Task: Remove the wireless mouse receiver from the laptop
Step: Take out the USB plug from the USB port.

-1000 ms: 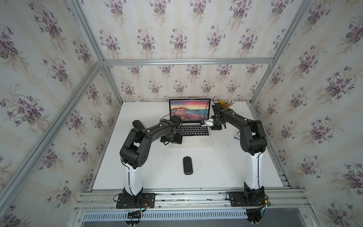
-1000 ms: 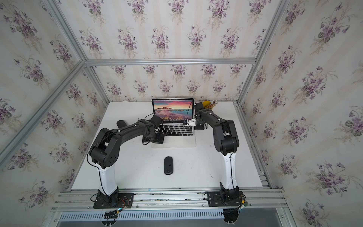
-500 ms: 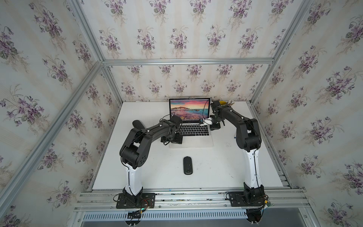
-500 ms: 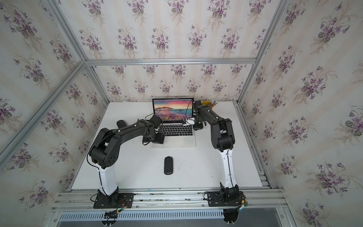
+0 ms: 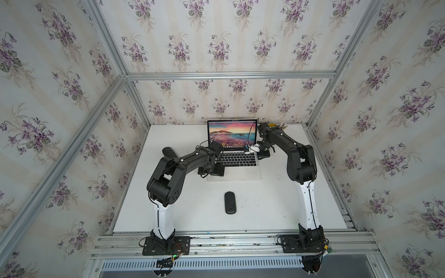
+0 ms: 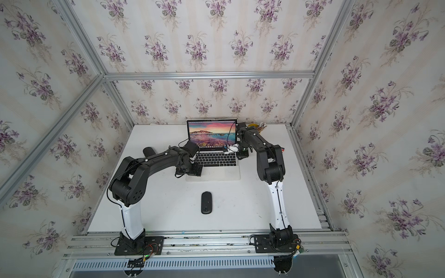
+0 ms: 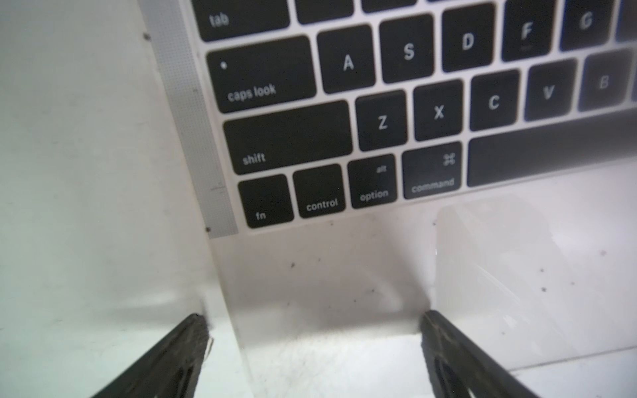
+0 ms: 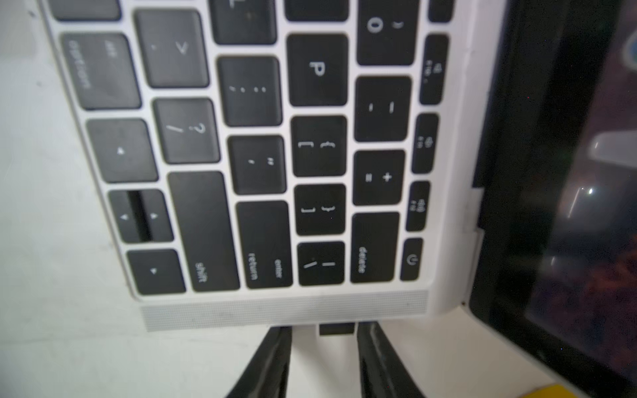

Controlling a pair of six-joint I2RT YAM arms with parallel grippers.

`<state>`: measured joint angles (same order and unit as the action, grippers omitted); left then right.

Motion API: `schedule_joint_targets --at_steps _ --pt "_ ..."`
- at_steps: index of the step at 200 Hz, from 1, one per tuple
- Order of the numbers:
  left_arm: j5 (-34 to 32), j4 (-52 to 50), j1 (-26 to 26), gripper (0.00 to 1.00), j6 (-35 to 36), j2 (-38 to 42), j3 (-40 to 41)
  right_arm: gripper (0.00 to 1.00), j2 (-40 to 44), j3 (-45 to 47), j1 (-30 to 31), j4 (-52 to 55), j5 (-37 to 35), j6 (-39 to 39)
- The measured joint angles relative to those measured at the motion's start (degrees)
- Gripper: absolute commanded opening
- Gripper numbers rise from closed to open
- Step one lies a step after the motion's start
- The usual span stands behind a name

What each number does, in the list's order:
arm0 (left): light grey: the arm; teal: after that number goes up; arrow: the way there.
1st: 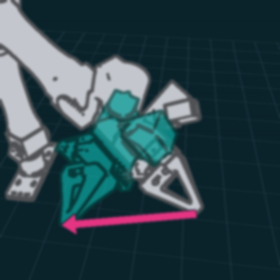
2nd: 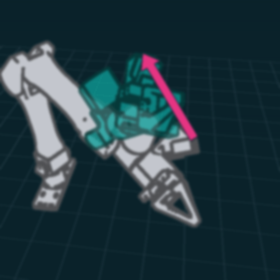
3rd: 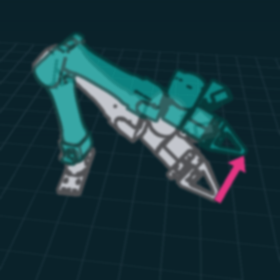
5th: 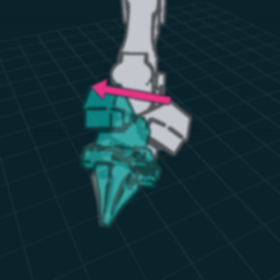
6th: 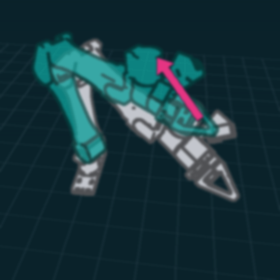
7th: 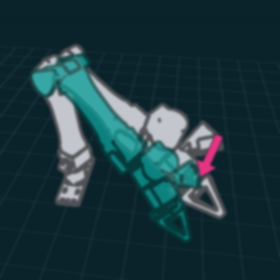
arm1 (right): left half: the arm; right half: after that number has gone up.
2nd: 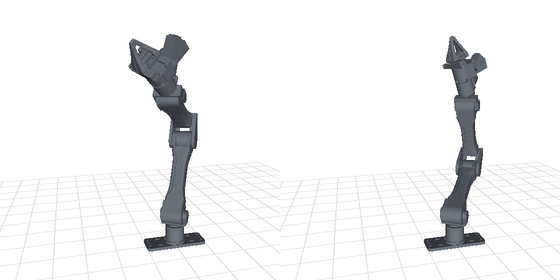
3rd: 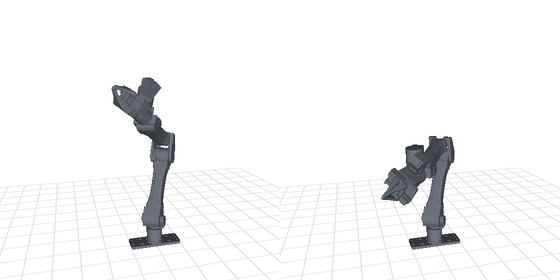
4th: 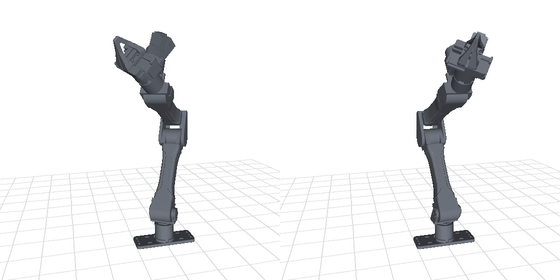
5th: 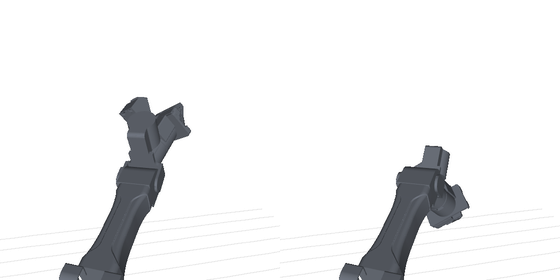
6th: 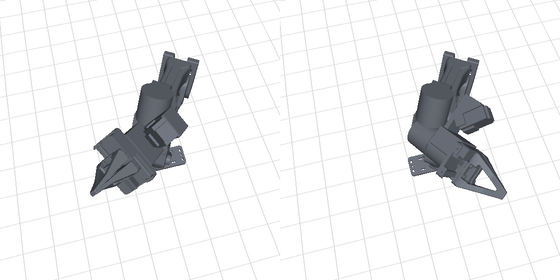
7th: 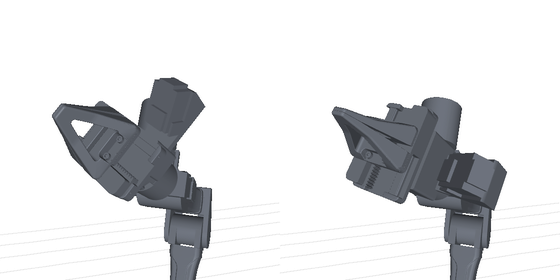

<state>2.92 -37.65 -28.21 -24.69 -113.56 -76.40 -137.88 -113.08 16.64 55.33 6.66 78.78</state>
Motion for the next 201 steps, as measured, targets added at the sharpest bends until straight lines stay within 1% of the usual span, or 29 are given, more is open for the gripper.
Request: schedule_joint_targets --at_steps 36,71,128,201 --pt "0.02 0.46 0.00 0.99 -0.22 0.07 0.55 0.26 0.00 0.02 0.72 -0.26 -1.79 -0.55" --pt "0.02 0.72 0.00 0.99 -0.24 0.07 0.79 0.13 0.55 1.16 1.11 -1.97 -3.04 -0.61" --pt "0.79 1.68 0.00 0.99 -0.37 0.07 1.27 0.00 2.40 4.48 1.60 -4.98 -4.35 -0.59" --pt "0.70 3.02 -0.04 0.99 -0.39 0.61 2.38 0.00 4.48 7.93 1.31 -8.41 -4.39 -0.55"
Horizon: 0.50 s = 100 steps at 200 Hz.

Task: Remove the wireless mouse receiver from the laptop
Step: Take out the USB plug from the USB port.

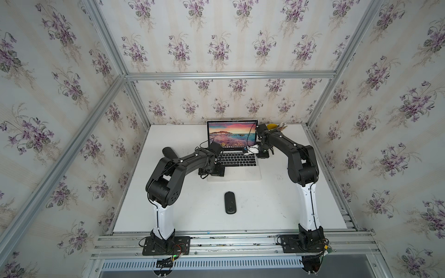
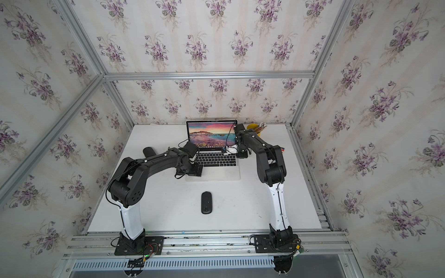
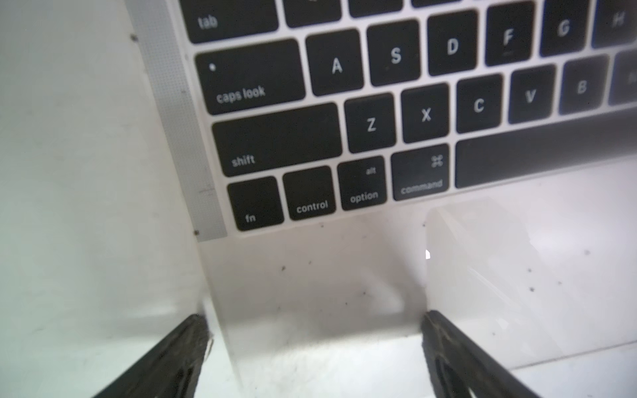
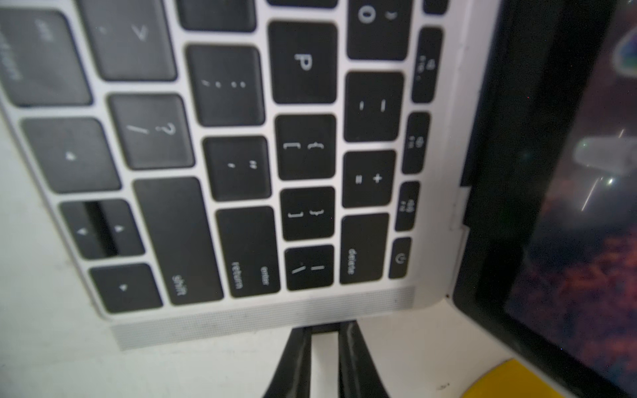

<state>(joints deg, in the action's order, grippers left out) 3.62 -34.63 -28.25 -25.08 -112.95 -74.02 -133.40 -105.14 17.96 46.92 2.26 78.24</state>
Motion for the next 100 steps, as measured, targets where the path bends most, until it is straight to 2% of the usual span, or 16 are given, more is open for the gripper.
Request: schedule_joint_targets --at_steps 100 --pt "-0.13 0.46 -0.02 0.99 0.00 0.09 0.26 0.00 2.10 3.02 -4.57 -3.15 9.14 0.20"
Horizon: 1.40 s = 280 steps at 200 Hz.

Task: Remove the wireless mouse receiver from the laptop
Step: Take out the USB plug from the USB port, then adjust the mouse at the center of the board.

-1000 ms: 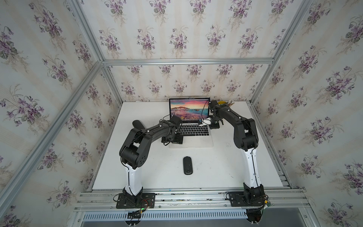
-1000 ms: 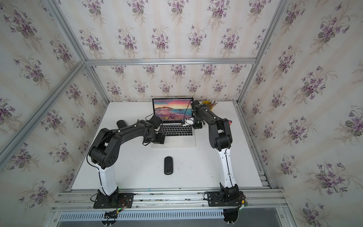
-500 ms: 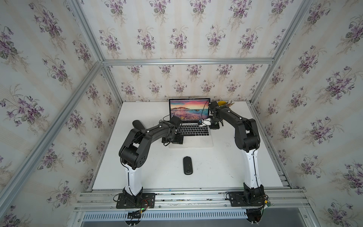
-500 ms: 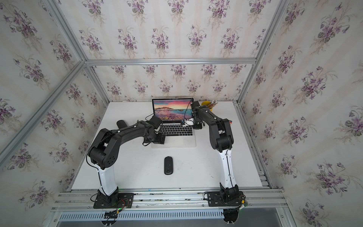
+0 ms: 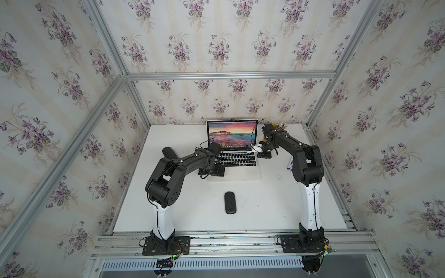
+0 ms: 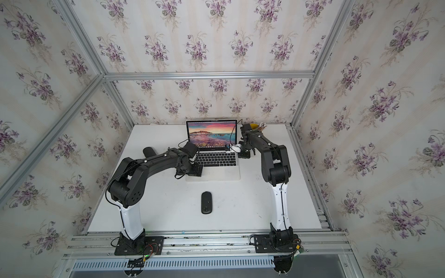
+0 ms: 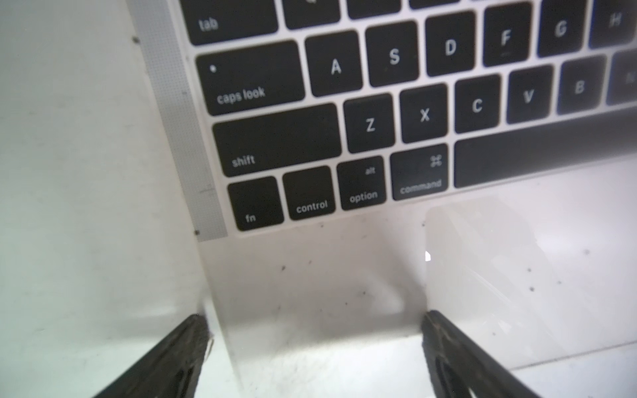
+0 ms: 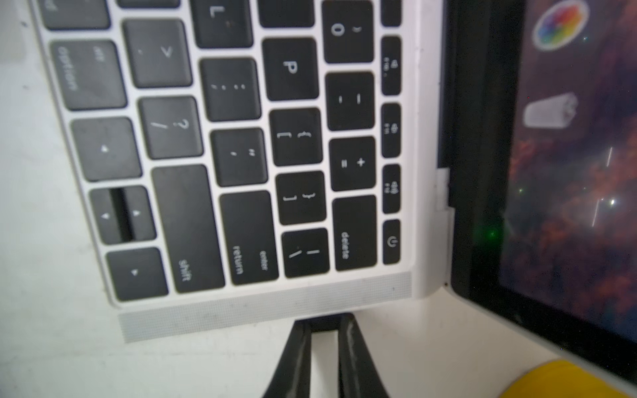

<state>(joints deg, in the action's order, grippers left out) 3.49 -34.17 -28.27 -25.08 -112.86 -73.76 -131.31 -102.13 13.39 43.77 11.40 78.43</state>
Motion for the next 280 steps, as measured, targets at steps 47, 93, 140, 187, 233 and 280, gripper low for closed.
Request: schedule_joint_targets --at_steps 47,93,140,187,233,280 --pt "-0.02 0.00 -0.02 0.99 0.00 0.00 0.00 0.00 0.42 0.42 -1.07 -0.52 1.20 0.02" --pt "-0.09 0.00 -0.02 0.99 0.00 0.00 -0.02 0.00 0.94 0.79 -2.05 -1.31 -3.06 0.02" --pt "-0.07 0.00 -0.04 0.99 0.00 0.26 0.00 0.00 2.19 2.49 -2.14 -2.58 -5.86 0.00" --pt "-3.45 -2.97 -0.66 0.99 0.63 5.79 2.16 0.00 9.25 9.99 -2.10 -3.21 -6.03 -0.72" --pt "-6.27 -2.97 -1.16 0.99 1.31 14.69 3.21 0.00 25.11 21.55 2.12 -7.54 -4.50 -5.14" --pt "-9.49 -1.38 -1.40 0.99 0.02 26.08 10.91 0.00 40.39 35.95 16.74 -13.11 -6.21 -11.41"
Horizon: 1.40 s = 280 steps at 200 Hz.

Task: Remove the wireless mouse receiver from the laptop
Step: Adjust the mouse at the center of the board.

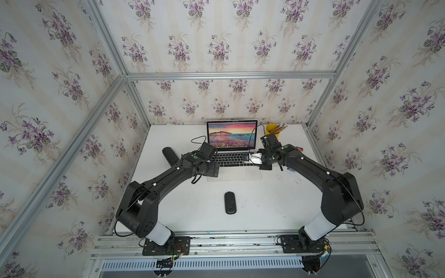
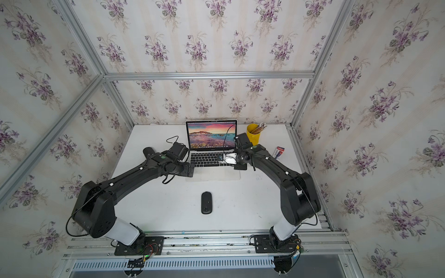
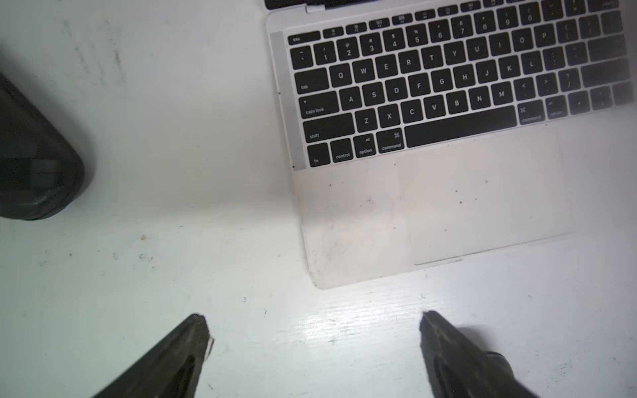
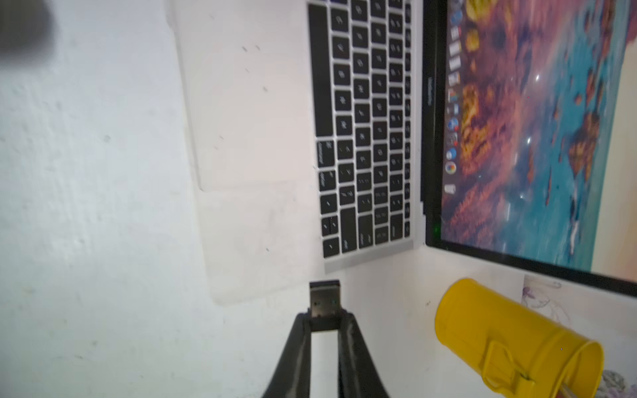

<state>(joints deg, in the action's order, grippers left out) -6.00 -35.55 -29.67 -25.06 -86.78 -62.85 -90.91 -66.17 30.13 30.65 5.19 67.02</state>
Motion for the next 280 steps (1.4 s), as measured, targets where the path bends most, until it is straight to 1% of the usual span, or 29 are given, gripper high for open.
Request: schedule_joint_targets --at_steps 20,34,54,75,90,108,140,156,160,163,168,181,221,280 --pt "-2.54 0.33 0.02 0.99 -1.73 4.20 3.72 0.00 4.39 6.12 7.52 -2.34 -0.55 -2.73" --pt "-4.00 0.28 0.02 0.99 -3.02 7.65 6.43 0.00 6.84 9.49 11.65 -4.17 -1.18 -4.59" --pt "-4.76 0.70 0.02 0.99 -4.24 11.19 9.01 0.00 9.57 13.27 16.35 -6.01 -2.73 -7.26" --pt "-4.24 0.85 -0.04 1.00 -5.03 12.55 10.45 0.00 11.39 16.26 19.78 -7.93 -3.82 -10.36" --pt "-3.34 1.16 -0.61 0.94 -5.35 13.09 11.76 0.00 12.28 18.12 21.73 -9.18 -5.88 -13.46" --pt "-1.44 2.05 -2.49 0.85 -5.53 13.60 14.56 0.00 13.38 20.35 23.58 -11.28 -7.76 -19.28" --pt "1.99 3.58 -8.00 0.67 -7.06 12.74 19.04 0.00 18.03 25.86 24.98 -15.52 -10.97 -29.46" --pt "2.82 3.89 -11.34 0.57 -7.98 11.23 20.06 0.00 21.57 28.81 25.20 -17.62 -11.98 -34.23" --pt "3.13 3.91 -12.22 0.56 -8.13 10.75 20.26 0.00 22.53 29.46 25.20 -18.01 -12.17 -35.30" --pt "3.23 3.96 -12.76 0.51 -8.28 10.45 20.35 0.00 23.28 29.94 25.20 -18.32 -12.39 -36.06" --pt "3.34 4.04 -13.73 0.47 -8.46 9.88 20.52 0.00 24.41 30.67 25.24 -18.80 -12.72 -37.27" --pt "3.65 4.26 -15.54 0.42 -8.92 8.33 20.65 0.00 26.88 32.04 25.35 -19.63 -13.51 -39.60" --pt "4.83 5.92 -20.15 0.42 -11.17 3.54 20.59 0.00 30.67 33.35 25.35 -20.11 -16.83 -44.72" --pt "4.39 7.85 -25.99 0.43 -14.47 -0.22 19.39 0.00 32.46 34.38 25.07 -20.11 -19.04 -47.56"
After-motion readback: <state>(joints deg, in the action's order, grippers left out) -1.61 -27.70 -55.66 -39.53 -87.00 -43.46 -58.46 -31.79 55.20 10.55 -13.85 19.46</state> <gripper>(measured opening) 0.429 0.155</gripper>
